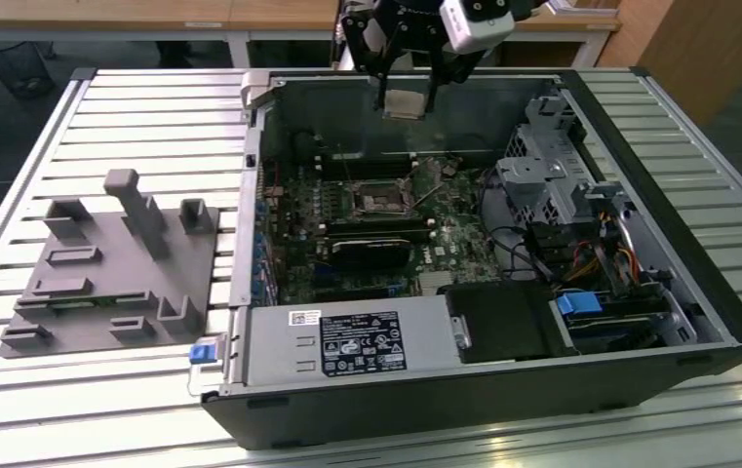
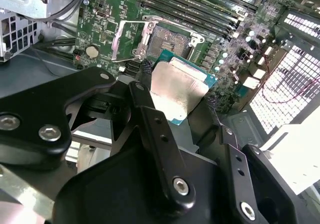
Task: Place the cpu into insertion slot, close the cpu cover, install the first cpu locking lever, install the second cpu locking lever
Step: 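Place the cpu into insertion slot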
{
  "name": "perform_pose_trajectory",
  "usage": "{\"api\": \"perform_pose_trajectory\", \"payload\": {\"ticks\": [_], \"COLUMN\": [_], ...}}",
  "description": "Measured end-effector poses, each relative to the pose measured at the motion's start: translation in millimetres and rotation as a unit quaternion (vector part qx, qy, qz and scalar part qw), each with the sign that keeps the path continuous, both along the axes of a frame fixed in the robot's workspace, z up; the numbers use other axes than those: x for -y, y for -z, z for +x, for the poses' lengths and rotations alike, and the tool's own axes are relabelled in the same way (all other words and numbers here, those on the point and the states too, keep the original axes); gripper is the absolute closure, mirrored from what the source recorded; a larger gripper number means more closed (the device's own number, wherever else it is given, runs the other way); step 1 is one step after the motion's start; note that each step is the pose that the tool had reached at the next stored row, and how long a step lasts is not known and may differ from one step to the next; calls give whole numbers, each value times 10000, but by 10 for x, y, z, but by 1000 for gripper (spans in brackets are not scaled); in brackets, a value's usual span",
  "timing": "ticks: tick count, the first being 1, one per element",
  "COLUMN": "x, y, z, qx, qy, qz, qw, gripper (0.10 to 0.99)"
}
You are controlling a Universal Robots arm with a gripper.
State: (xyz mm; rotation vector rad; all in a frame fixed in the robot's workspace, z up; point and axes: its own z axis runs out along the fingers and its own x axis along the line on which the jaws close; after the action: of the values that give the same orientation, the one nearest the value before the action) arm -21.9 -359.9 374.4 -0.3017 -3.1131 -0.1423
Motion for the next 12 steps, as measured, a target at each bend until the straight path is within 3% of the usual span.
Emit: {"api": "perform_pose_trajectory", "payload": {"ticks": [12], "x": [0], "y": [0], "z": [0], "qx": [0], "qy": [194], "qz": [0], "qw": [9998], "gripper": [549]}}
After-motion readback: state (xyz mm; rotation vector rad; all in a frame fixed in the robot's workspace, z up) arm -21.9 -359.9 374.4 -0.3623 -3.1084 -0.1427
